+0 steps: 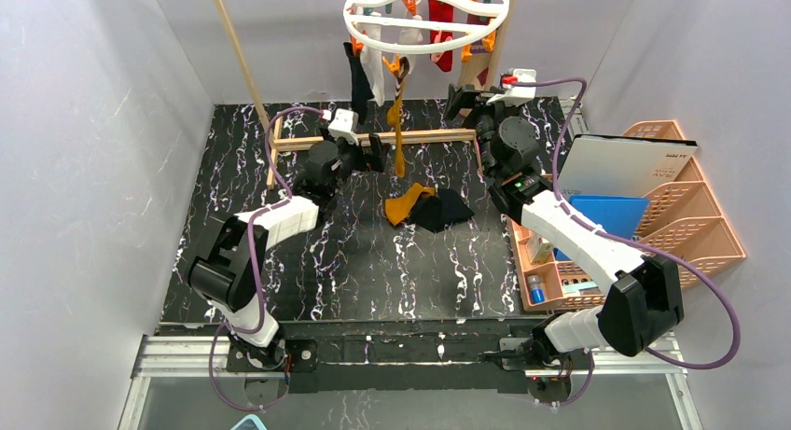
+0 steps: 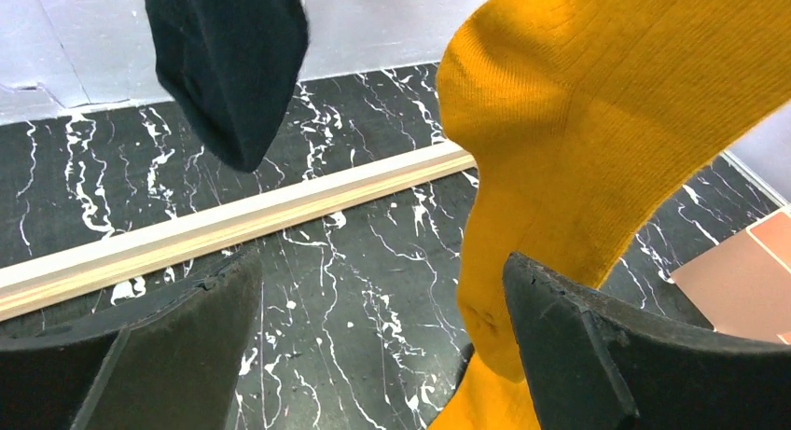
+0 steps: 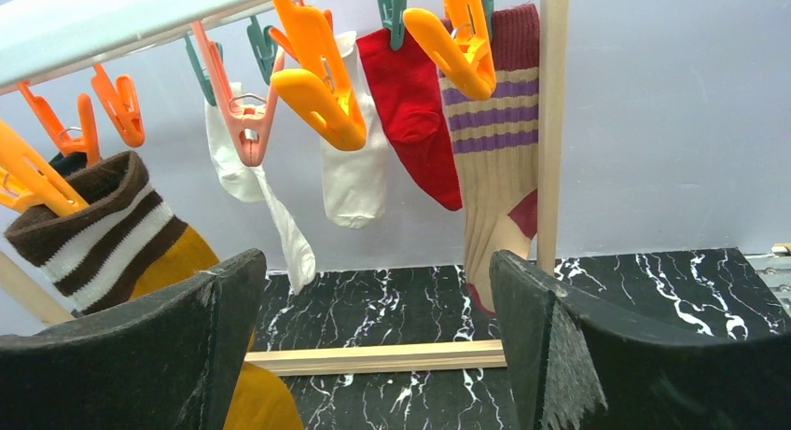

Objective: Remove the socks clipped to the hanger

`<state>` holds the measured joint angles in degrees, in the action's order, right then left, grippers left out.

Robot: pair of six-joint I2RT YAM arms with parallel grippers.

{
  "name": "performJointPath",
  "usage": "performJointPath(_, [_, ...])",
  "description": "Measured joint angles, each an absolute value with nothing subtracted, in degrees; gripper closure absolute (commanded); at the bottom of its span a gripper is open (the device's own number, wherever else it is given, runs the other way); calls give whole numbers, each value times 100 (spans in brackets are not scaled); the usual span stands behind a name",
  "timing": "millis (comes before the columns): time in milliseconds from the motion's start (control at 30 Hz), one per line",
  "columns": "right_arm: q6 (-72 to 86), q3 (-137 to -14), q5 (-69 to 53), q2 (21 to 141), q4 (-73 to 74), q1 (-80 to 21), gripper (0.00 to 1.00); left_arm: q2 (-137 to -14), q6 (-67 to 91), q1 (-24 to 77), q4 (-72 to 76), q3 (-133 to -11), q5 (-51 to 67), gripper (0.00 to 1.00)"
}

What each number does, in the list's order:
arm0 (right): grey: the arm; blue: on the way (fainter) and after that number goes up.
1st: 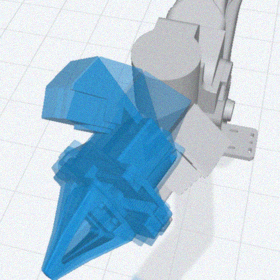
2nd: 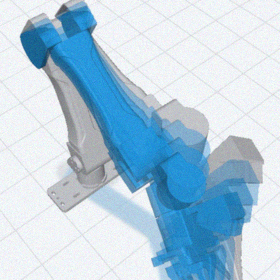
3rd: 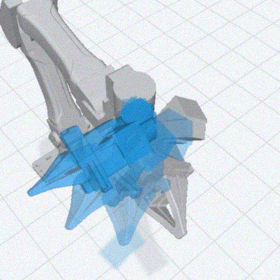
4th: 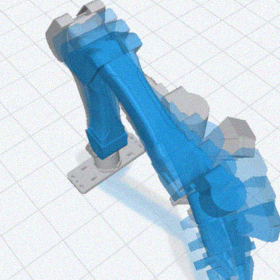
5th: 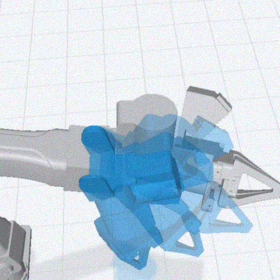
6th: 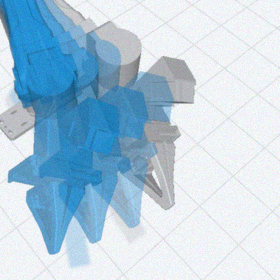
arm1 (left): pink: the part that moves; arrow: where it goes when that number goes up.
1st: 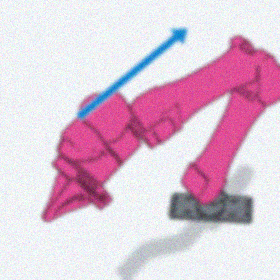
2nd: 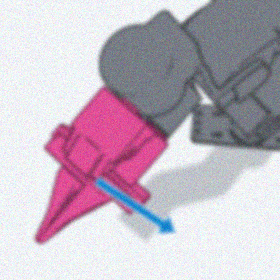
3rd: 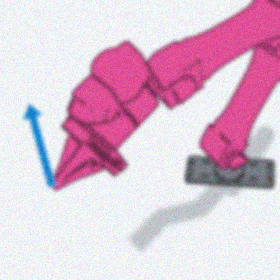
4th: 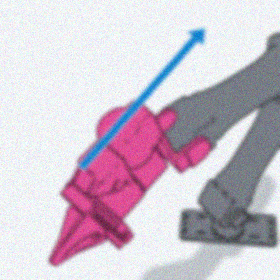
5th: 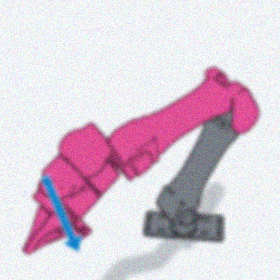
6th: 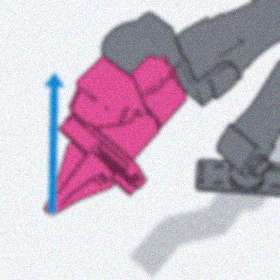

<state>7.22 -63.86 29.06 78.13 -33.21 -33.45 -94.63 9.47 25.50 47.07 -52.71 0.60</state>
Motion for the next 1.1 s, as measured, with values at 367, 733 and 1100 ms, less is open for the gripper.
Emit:
performJointPath(367, [655, -6386, 2976, 7813, -3321, -3345, 2, -9467, 1275, 2550, 4877, -5271, 266, 11])
performJointPath(733, [528, -6386, 3030, 7813, -3323, -3345, 1, -9625, 1441, 2550, 5035, -5406, 1026, 8])
performJointPath(1100, [416, -6386, 3120, 7813, -3334, -3345, 1, -8877, 891, 2550, 3942, -5404, 1682, 2])
